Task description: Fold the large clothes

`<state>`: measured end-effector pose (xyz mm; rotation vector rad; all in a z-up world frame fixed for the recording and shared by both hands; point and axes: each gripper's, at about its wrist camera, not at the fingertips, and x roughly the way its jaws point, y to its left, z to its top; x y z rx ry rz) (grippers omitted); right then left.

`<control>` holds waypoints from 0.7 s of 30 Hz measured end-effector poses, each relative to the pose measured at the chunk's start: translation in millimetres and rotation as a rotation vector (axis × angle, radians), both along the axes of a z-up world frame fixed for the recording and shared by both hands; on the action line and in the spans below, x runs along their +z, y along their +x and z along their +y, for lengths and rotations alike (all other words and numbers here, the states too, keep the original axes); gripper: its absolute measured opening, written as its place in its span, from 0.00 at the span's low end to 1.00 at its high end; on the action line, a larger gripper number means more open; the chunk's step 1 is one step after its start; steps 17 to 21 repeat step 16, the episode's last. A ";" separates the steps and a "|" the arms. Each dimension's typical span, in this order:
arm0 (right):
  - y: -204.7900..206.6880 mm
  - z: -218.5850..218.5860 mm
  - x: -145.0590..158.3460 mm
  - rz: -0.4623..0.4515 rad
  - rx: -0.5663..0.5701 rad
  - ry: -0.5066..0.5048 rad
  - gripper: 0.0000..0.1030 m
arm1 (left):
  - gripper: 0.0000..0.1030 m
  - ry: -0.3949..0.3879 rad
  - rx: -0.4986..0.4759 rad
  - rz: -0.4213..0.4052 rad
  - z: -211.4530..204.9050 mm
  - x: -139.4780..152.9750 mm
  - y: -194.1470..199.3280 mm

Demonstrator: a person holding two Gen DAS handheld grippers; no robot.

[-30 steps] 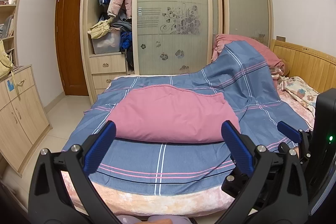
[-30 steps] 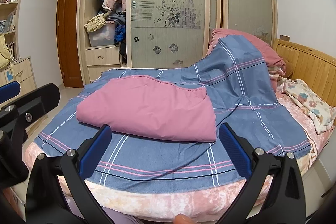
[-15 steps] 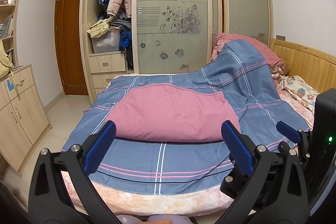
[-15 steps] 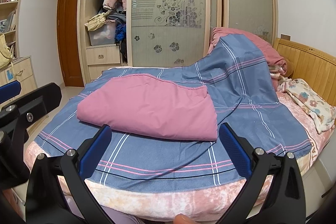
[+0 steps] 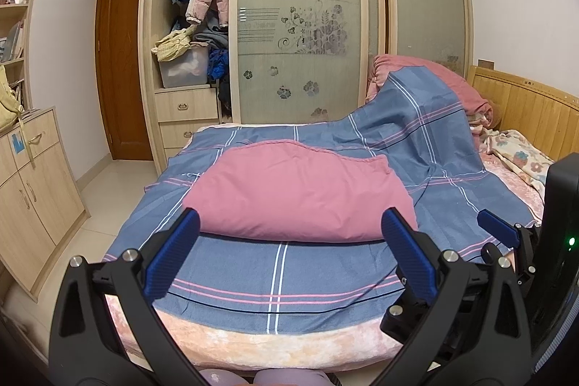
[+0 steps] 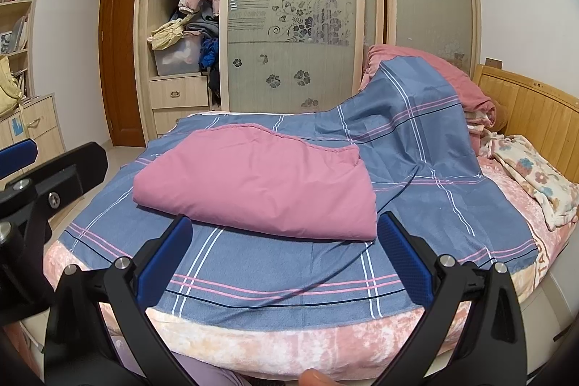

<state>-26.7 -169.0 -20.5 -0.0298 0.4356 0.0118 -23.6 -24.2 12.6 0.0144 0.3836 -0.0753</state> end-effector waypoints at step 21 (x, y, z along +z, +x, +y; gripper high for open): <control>22.7 -10.5 -19.4 0.052 0.001 0.012 0.99 | 0.98 -0.033 -0.050 0.045 7.6 -19.3 16.2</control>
